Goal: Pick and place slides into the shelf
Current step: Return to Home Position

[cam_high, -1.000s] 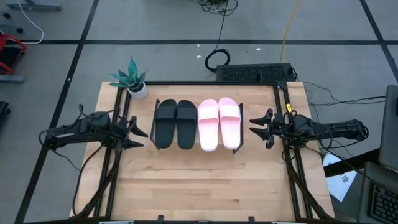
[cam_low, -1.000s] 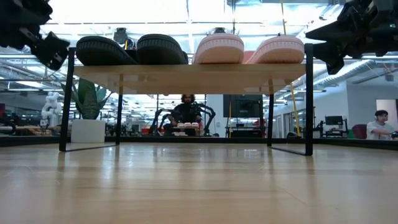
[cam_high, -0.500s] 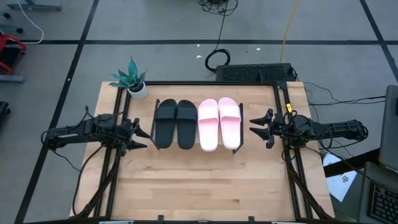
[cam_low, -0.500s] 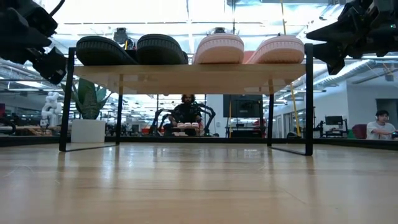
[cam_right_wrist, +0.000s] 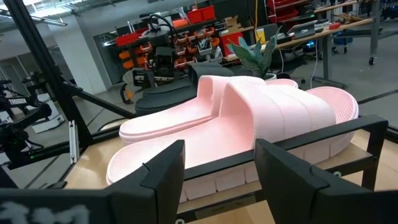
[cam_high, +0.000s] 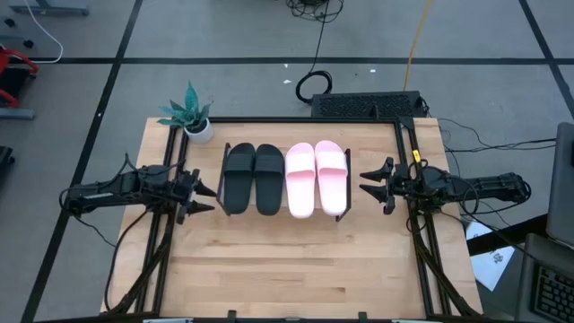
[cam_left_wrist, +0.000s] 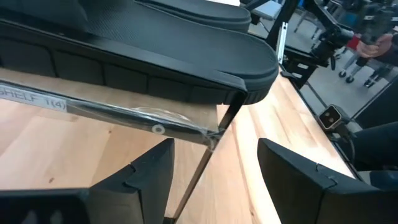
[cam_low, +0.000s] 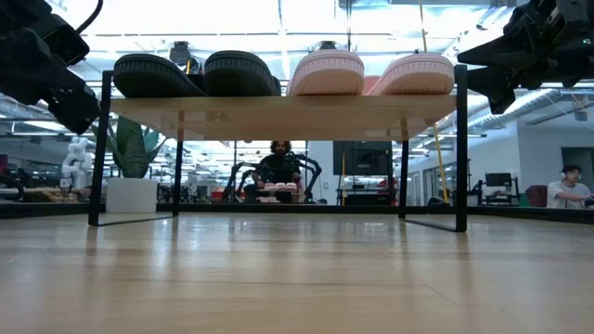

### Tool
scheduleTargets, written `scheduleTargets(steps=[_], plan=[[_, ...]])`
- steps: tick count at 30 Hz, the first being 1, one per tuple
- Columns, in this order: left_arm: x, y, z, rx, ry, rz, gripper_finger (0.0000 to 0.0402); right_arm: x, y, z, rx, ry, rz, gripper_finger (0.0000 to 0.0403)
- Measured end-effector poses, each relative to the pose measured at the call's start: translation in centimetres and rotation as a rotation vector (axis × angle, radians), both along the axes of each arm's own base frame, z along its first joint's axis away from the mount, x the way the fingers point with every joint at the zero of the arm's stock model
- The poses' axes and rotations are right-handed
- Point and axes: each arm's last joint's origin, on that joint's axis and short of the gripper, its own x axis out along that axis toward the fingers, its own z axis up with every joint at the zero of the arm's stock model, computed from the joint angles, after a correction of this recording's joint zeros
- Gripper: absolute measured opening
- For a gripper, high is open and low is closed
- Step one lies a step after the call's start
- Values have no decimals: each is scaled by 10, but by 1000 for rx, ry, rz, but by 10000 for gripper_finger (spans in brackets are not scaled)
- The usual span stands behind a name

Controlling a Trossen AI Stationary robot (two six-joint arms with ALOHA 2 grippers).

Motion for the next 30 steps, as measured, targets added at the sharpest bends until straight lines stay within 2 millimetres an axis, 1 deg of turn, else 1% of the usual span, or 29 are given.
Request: scheduleTargets(steps=[14, 30], plan=[[0, 0, 0, 0, 0, 4, 230, 0, 0, 0, -32, 7, 1, 183], [0, 0, 0, -115, 22, 33, 230, 0, 0, 0, -32, 8, 4, 183]])
